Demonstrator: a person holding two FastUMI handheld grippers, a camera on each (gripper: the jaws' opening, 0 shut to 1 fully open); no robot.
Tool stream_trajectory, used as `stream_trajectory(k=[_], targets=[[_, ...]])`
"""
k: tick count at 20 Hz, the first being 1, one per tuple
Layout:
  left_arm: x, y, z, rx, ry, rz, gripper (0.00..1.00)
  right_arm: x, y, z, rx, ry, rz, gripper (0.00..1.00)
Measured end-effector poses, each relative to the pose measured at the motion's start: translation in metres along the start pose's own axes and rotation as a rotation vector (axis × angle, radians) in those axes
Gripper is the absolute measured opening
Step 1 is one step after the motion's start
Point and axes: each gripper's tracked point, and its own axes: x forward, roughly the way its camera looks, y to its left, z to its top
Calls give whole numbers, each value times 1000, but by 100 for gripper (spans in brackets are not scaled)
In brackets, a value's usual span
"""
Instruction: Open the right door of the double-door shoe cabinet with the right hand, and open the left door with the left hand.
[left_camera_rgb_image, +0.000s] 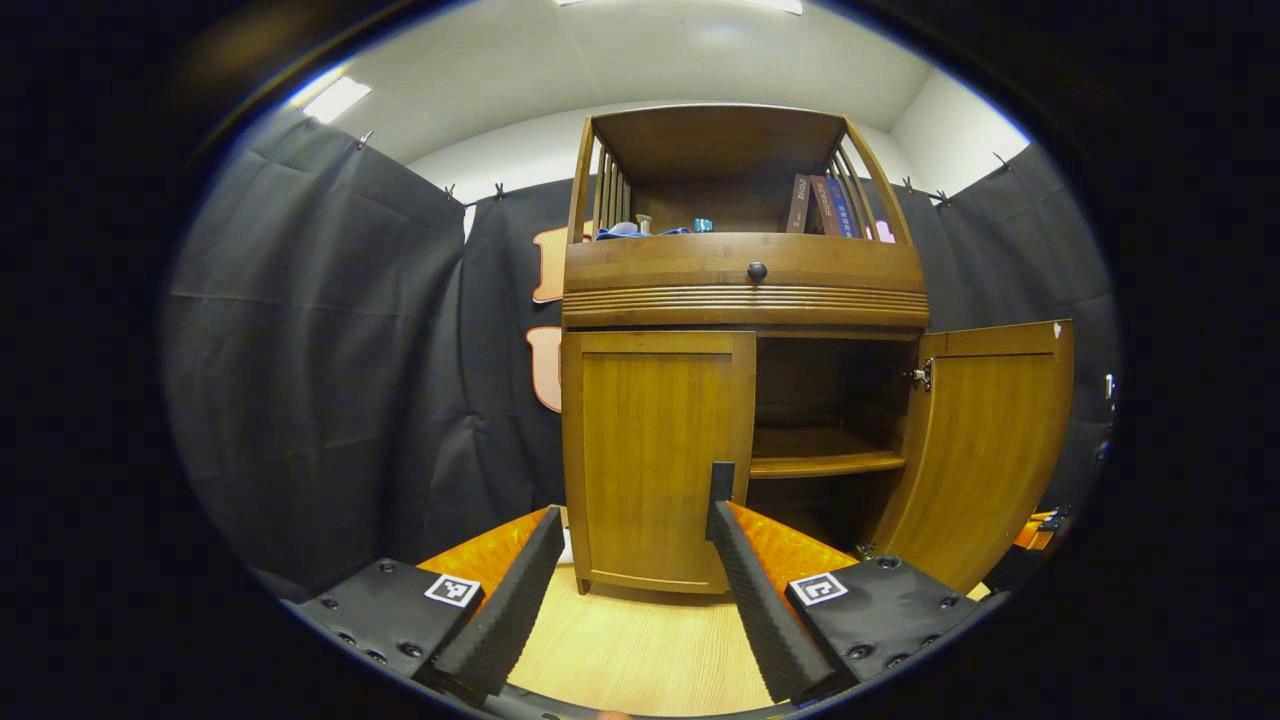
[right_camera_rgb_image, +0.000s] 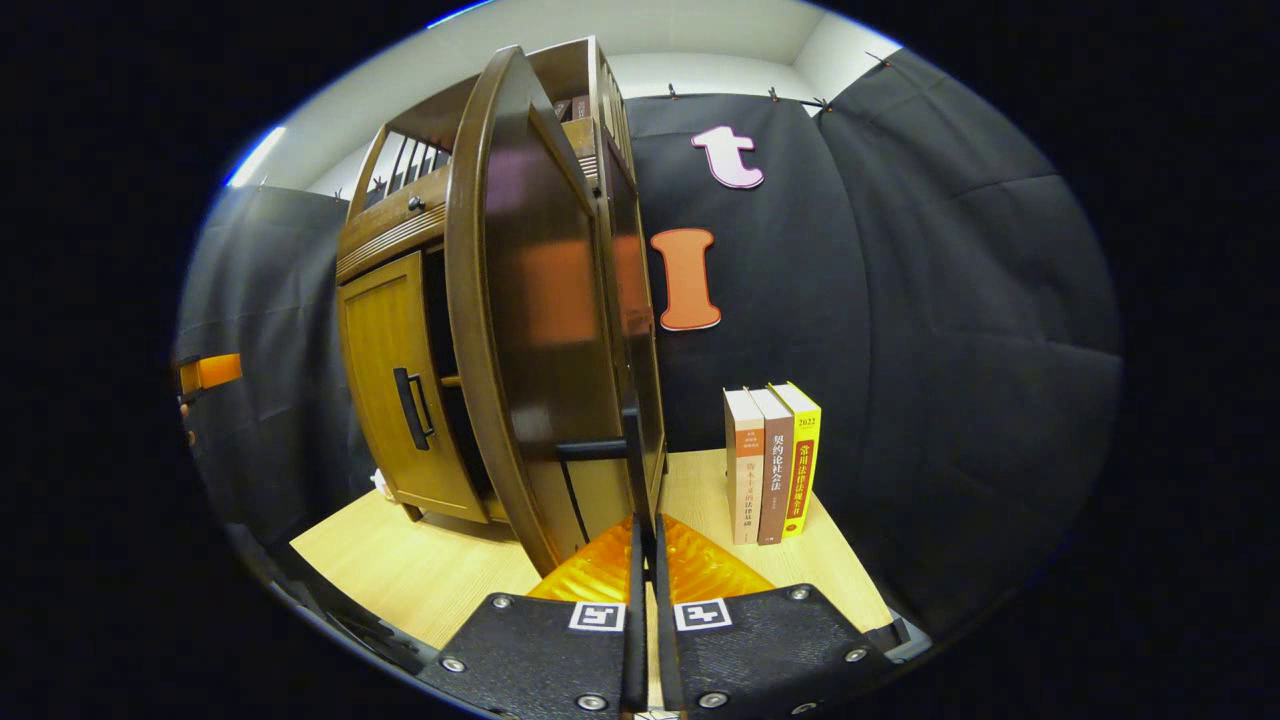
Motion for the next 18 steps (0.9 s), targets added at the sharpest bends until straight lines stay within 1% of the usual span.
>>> stream_trajectory(k=[4, 7, 8, 9, 10, 14, 16, 18], targets=[[18, -8, -9, -4, 6, -13, 93, -14, -1, 2, 12, 1, 6, 5], [42, -13, -18, -2, 0, -21, 93, -24, -5, 8, 17, -10, -14, 5], [49, -16, -22, 4, 0, -26, 93, -27, -10, 10, 13, -19, -36, 5], [56, -18, -27, 11, 7, -24, 97, -32, -15, 13, 11, -28, -58, 5], [66, -22, -32, 8, 11, -32, 93, -35, -22, 16, 8, -41, -88, 5], [109, -49, -40, -29, 8, -98, 94, -42, -46, 28, 10, -57, -187, 8], [128, -61, -48, -30, 3, -121, 93, -45, -49, 31, 34, -56, -211, 29], [149, -71, -53, -40, -4, -148, 93, -48, -58, 34, 42, -66, -252, 50]])
